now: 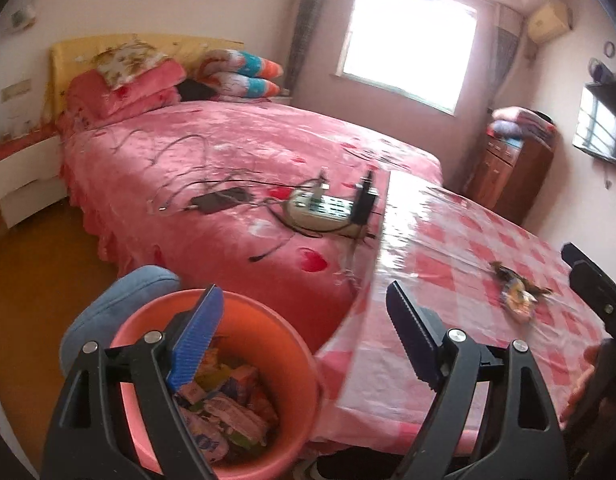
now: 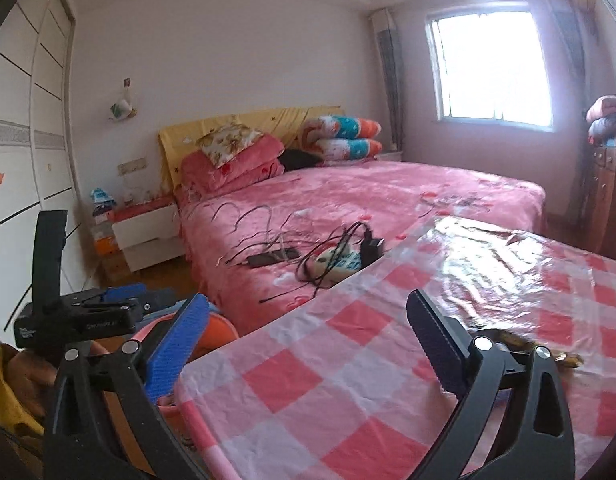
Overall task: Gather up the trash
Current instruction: 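Swing both tools back toward the last snacks on the table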
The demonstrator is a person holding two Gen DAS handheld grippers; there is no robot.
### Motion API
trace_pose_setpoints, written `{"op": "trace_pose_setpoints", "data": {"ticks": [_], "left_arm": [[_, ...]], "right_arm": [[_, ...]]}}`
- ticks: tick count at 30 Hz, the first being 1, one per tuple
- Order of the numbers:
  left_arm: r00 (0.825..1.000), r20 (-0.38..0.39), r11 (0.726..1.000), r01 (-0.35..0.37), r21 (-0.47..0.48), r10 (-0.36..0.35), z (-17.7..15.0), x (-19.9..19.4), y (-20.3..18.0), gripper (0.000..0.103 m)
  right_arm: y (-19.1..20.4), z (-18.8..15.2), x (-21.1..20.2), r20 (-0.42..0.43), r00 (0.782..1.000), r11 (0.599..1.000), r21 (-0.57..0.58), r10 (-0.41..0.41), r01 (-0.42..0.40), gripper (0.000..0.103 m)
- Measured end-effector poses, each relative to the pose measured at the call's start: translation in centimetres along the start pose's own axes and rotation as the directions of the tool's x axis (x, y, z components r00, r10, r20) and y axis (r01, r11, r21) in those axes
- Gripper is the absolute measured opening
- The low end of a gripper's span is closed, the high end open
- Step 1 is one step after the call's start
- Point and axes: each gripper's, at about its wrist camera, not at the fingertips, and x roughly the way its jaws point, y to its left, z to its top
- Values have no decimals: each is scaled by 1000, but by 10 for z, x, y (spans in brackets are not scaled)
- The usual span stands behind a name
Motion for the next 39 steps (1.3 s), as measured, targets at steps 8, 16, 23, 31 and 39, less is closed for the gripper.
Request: {"op": "trace_pose_setpoints", "data": {"ticks": [8, 16, 23, 31, 39], "left_arm": [[999, -38, 999, 17, 33, -15, -1, 2, -34, 84], [995, -88, 995, 57, 76, -50, -5, 9, -71, 84], [989, -138, 994, 58, 88, -45, -9, 16, -95, 84], [985, -162, 990, 81, 114, -62, -16, 17, -118, 84], [975, -203, 978, 123, 166, -88, -22, 21, -145, 84]], "right_arm": [[-15, -3, -25, 70, 993, 994, -46, -97, 100, 98], [-40, -7, -36, 65, 986, 987, -30, -153, 155, 98], [-72, -11, -49, 62, 975, 977, 45, -212, 210, 98], [-109, -15, -64, 61, 962, 957, 137, -267, 257, 98], [-138, -18, -79, 55, 950, 937, 194, -308, 292, 98]]}}
